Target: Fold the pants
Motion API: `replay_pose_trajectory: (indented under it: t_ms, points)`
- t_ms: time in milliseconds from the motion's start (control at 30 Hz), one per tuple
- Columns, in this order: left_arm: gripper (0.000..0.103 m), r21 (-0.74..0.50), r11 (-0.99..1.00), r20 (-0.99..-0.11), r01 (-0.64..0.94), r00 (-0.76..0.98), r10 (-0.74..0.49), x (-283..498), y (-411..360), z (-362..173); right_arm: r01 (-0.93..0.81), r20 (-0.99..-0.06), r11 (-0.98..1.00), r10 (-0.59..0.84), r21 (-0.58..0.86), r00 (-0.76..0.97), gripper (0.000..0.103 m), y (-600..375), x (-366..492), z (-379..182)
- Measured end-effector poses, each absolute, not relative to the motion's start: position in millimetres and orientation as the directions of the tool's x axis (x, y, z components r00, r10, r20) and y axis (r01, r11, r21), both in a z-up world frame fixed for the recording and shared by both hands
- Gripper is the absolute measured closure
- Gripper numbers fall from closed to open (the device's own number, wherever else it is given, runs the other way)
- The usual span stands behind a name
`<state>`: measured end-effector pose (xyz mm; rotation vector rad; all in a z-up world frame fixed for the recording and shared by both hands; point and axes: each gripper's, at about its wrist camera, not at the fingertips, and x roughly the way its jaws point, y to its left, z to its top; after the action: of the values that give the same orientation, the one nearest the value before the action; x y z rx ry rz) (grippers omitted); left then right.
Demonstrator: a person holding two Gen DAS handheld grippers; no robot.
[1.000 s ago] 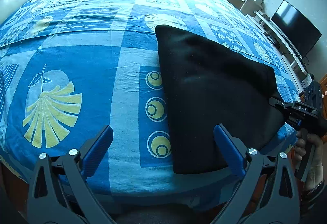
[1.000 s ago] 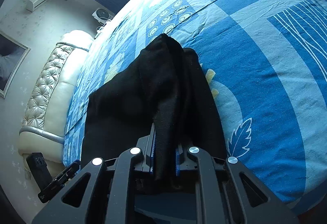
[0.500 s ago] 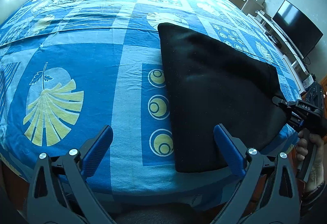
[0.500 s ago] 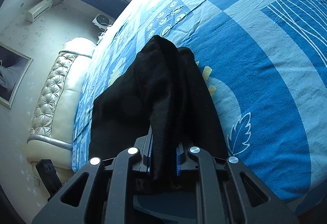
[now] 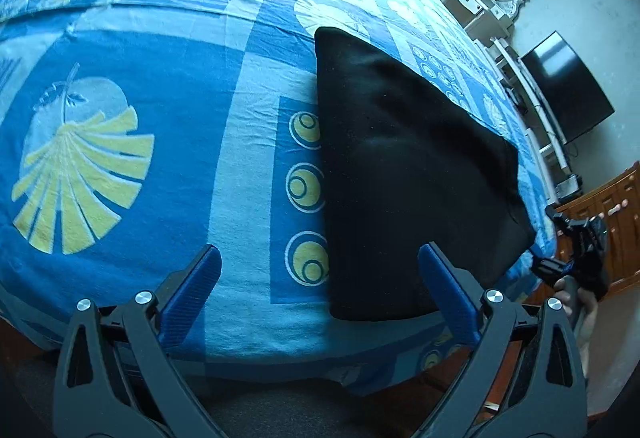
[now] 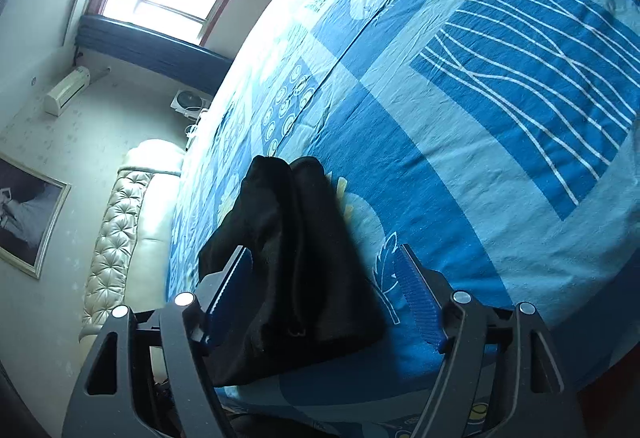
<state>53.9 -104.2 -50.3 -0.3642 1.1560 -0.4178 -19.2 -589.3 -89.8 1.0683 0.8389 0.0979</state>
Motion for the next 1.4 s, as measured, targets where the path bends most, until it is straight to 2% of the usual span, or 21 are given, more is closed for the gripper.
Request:
replay_pose_trajectory:
  t_ms: [133, 267, 467, 700, 733, 767, 833, 867, 900, 967, 1067, 1400]
  points:
    - [0.004, -0.608, 0.791, -0.752, 0.064, 0.272, -0.6, 59, -104, -67, 0.281, -0.563, 0.528, 0.507, 0.801, 0.653, 0.03, -574, -13, -98]
    - [0.004, -0.654, 0.752, -0.717, 0.082, 0.248, -0.651, 64, -113, -74, 0.258, -0.576, 0.554, 0.537, 0.792, 0.616, 0.027, -554, -4, -104]
    - [0.004, -0.647, 0.747, -0.716, 0.156, 0.213, -0.665, 72, -137, -79, 0.253, -0.596, 0.577, 0.541, 0.776, 0.594, 0.024, -547, 0, -106]
    - [0.005, -0.618, 0.765, -0.728, 0.181, 0.234, -0.644, 74, -146, -79, 0.258, -0.573, 0.542, 0.56, 0.8, 0.599, 0.023, -547, 5, -113]
    - [0.013, -0.596, 0.779, -0.741, 0.193, 0.241, -0.627, 73, -149, -78, 0.243, -0.59, 0.575, 0.554, 0.781, 0.587, 0.022, -541, 7, -111]
    - [0.03, -0.569, 0.794, -0.757, 0.212, 0.243, -0.607, 72, -152, -76, 0.226, -0.62, 0.622, 0.541, 0.75, 0.568, 0.022, -533, 10, -108]
    - [0.038, -0.514, 0.825, -0.786, 0.236, 0.254, -0.563, 70, -158, -72, 0.216, -0.687, 0.71, 0.483, 0.67, 0.543, 0.031, -521, 13, -102]
    - [0.043, -0.497, 0.833, -0.792, 0.245, 0.264, -0.55, 69, -160, -70, 0.213, -0.7, 0.728, 0.468, 0.651, 0.539, 0.037, -518, 13, -101]
    - [0.045, -0.472, 0.844, -0.801, 0.255, 0.276, -0.532, 67, -163, -66, 0.211, -0.705, 0.736, 0.46, 0.643, 0.54, 0.043, -516, 13, -99]
    - [0.052, -0.426, 0.862, -0.814, 0.273, 0.299, -0.497, 64, -166, -59, 0.206, -0.711, 0.752, 0.442, 0.627, 0.547, 0.048, -512, 11, -94]
    - [0.058, -0.368, 0.883, -0.822, 0.293, 0.341, -0.456, 59, -166, -49, 0.202, -0.708, 0.757, 0.431, 0.621, 0.56, 0.053, -508, 8, -88]
    - [0.06, -0.303, 0.923, -0.824, 0.235, 0.422, -0.378, 54, -122, -36, 0.151, -0.689, 0.749, 0.486, 0.646, 0.537, 0.054, -479, 16, -89]
